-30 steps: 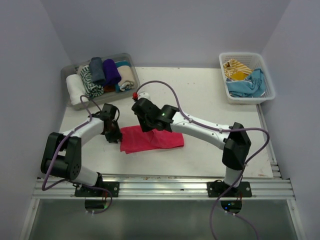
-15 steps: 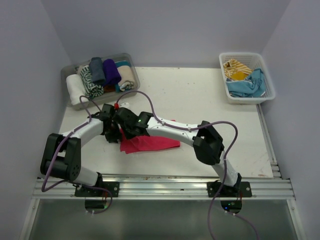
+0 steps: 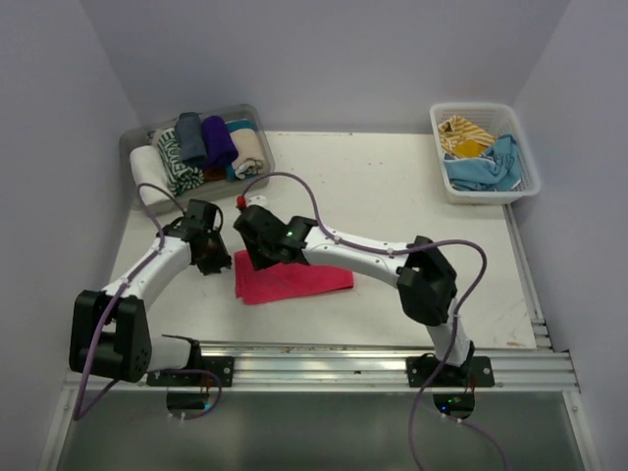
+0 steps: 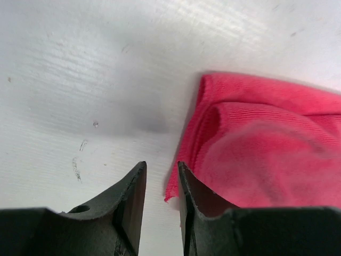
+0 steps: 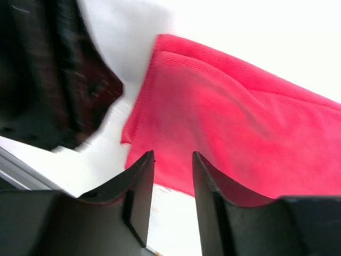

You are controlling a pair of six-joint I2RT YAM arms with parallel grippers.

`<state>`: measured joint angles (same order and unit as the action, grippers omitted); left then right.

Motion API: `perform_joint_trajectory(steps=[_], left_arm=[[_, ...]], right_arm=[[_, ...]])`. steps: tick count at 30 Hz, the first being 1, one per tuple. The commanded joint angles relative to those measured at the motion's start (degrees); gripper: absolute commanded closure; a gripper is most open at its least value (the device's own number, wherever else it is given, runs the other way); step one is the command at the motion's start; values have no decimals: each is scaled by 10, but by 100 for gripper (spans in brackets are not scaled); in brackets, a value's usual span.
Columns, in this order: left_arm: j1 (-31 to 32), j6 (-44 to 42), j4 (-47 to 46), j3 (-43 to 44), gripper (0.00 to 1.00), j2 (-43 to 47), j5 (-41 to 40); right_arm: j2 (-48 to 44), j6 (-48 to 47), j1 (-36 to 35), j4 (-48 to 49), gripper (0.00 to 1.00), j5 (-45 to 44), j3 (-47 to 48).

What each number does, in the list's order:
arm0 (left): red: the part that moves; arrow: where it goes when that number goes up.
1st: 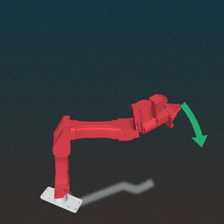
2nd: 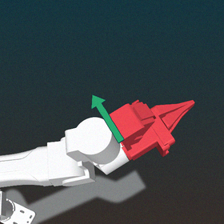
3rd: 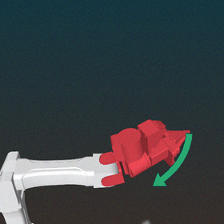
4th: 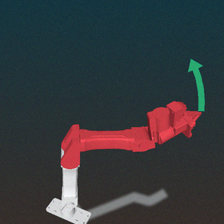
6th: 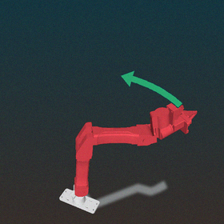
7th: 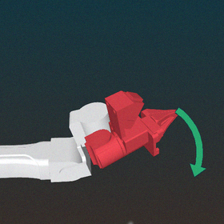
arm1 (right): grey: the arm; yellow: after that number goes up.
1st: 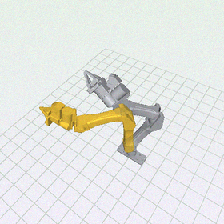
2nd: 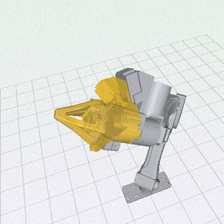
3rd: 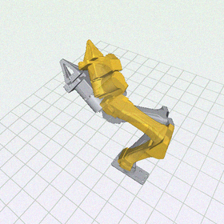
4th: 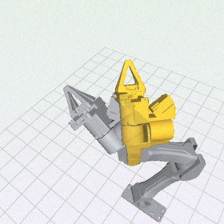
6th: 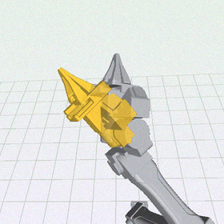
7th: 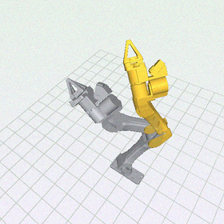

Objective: Roll the towels
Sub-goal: Fold the towel

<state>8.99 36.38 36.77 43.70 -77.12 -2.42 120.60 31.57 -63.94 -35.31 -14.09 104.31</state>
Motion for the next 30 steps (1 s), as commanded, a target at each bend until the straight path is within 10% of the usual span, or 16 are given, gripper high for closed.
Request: perform_joint_trajectory(steps=[1, 12, 30], left_arm=[[-3, -7, 13, 42, 67, 40, -18], [84, -18, -54, 53, 71, -21, 55], [72, -18, -61, 66, 71, -145, 8]], right_arm=[[-129, 10, 58, 22, 66, -32, -73], [-293, 11, 275, 84, 50, 92, -410], [-199, 3, 309, 182, 62, 178, -463]])
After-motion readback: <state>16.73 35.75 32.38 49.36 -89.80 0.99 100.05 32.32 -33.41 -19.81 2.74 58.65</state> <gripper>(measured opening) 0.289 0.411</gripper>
